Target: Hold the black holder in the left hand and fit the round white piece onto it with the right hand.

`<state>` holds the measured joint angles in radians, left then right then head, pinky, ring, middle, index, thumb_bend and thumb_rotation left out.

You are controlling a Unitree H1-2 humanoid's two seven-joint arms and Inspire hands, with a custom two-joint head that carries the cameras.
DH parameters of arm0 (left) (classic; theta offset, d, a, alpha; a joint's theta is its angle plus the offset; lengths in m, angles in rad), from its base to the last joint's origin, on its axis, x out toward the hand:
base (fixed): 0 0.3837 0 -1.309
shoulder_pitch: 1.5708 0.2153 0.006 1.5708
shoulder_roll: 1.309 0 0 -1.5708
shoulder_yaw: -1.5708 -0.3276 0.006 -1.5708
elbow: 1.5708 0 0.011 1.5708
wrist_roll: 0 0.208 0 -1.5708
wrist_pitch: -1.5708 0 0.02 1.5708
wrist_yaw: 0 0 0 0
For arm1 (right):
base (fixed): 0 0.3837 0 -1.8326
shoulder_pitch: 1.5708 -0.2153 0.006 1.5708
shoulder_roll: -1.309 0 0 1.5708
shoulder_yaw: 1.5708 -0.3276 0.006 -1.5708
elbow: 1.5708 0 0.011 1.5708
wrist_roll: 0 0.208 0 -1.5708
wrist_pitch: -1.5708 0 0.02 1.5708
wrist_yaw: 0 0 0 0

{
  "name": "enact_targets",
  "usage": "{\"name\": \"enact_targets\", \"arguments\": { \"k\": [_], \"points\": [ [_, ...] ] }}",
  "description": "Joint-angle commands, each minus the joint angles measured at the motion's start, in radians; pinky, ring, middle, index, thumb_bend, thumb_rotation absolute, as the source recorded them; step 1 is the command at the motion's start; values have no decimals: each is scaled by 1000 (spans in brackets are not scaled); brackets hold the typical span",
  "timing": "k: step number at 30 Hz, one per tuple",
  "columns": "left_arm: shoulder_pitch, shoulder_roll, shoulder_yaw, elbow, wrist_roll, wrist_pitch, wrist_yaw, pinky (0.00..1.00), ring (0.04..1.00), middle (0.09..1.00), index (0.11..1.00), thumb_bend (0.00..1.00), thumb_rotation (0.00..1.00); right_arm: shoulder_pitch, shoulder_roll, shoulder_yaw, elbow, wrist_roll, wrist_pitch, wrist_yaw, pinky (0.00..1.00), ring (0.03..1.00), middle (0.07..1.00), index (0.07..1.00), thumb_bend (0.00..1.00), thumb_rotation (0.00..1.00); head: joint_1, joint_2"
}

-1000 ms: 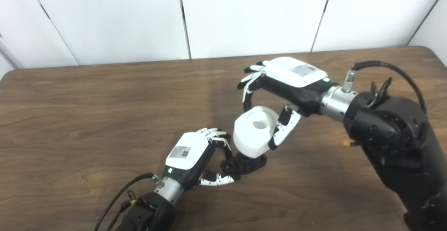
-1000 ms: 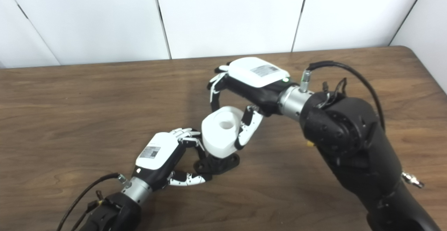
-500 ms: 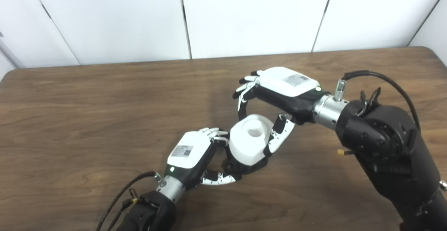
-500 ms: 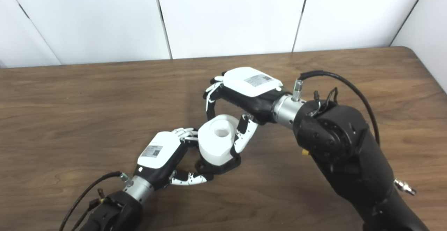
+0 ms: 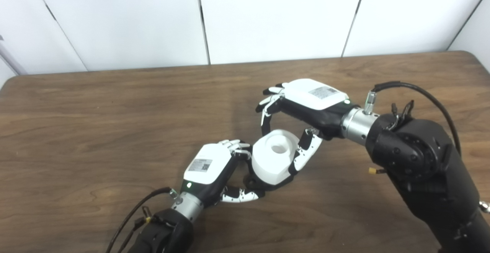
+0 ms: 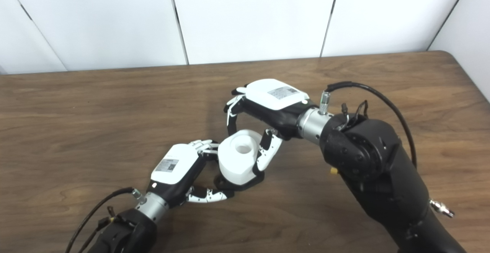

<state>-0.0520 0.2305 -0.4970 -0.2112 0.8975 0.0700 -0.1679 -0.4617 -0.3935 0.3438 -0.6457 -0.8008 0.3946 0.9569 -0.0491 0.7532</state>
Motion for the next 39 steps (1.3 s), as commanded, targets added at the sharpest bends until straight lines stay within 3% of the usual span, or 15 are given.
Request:
{"name": "enact_targets", "arguments": {
  "k": [1, 39],
  "points": [
    [16, -1, -28, 22, 23, 14, -59, 859, 864, 809, 489, 514, 51, -28, 4, -5, -9, -15, -22, -26, 1000, 958, 833, 482, 526, 141, -1, 1],
    [15, -3, -23, 6, 17, 27, -79, 863, 868, 809, 489, 513, 50, -22, 48, 19, -3, -37, -29, -18, 1000, 958, 829, 481, 526, 141, -6, 11]
  ]
}}
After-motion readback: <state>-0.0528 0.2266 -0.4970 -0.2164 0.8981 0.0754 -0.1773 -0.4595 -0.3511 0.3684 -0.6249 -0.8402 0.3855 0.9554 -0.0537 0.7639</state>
